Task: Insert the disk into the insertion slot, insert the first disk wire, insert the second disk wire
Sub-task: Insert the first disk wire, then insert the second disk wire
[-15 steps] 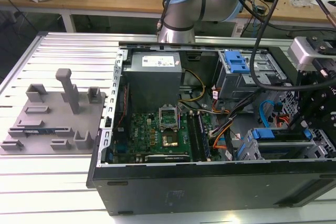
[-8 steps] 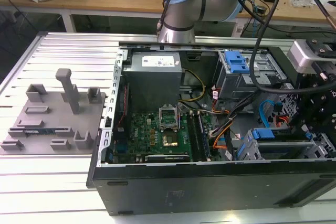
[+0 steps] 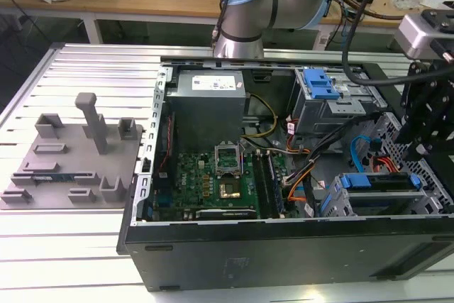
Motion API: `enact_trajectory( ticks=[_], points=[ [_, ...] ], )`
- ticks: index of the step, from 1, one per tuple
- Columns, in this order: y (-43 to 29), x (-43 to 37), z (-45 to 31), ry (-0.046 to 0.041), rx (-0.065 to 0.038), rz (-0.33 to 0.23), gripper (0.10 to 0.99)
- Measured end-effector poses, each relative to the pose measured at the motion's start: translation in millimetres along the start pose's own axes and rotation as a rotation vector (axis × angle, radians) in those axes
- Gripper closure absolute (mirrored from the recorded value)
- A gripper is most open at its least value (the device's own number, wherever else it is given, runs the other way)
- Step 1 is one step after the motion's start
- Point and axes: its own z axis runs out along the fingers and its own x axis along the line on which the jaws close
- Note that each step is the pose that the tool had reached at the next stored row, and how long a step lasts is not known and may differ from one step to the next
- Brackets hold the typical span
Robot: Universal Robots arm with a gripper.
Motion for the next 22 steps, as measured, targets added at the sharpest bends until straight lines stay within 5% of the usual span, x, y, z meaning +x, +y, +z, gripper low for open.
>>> enact_trajectory(
  ticks=[22],
  points=[
    [0.0, -0.5, 0.0, 0.0022, 0.000, 0.000, 0.729]
  ],
)
